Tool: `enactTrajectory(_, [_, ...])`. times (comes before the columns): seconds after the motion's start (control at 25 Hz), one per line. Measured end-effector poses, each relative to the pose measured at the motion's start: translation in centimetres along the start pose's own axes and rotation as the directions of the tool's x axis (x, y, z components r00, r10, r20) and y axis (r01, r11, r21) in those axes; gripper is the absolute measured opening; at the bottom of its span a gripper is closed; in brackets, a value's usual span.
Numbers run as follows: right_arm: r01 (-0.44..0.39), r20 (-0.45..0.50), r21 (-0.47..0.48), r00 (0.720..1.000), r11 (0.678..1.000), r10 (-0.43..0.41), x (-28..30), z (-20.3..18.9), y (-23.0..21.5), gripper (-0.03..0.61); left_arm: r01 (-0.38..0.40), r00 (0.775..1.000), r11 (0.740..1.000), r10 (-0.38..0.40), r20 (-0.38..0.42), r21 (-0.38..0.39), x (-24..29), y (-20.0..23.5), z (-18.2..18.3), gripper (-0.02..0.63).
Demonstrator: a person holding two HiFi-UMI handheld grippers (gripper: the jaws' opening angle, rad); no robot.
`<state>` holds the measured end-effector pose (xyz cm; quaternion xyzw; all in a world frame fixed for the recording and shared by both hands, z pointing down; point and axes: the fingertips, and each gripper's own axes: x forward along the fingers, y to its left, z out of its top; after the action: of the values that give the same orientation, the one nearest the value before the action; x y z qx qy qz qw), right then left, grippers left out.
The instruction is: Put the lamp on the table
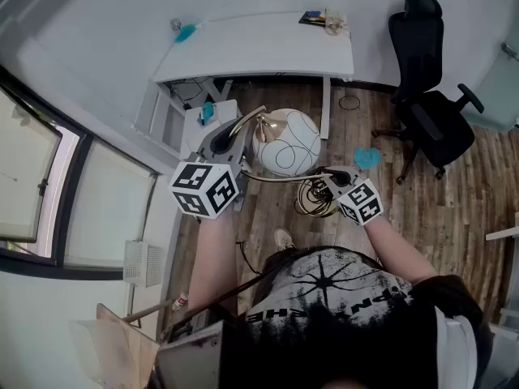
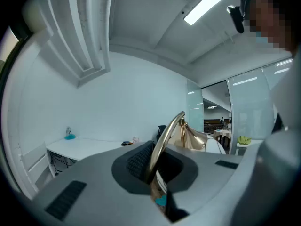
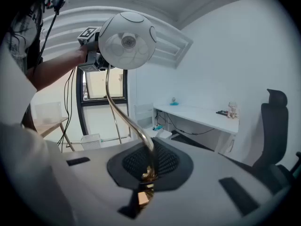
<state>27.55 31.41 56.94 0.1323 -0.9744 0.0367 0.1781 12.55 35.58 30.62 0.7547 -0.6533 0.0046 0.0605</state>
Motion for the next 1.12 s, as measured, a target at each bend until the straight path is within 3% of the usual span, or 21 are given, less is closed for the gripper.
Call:
enactTrajectory(0.52, [-0.028, 0.006, 0.040, 1.000, 0.999, 0.028, -0.1, -0.6, 0.5, 0.020, 0.000, 1.000, 1.000, 0.000, -0.019, 0.009, -0.1, -0.6, -0.4, 0.017])
enactTrajectory(1.12, [-0.006, 0.014, 0.014, 1.000, 1.000, 0.006, -0.5, -0.6, -1.0, 0.020, -0.020, 1.000, 1.000, 0.020, -0.005, 0.001, 0.2, -1.3, -0.5, 0.017])
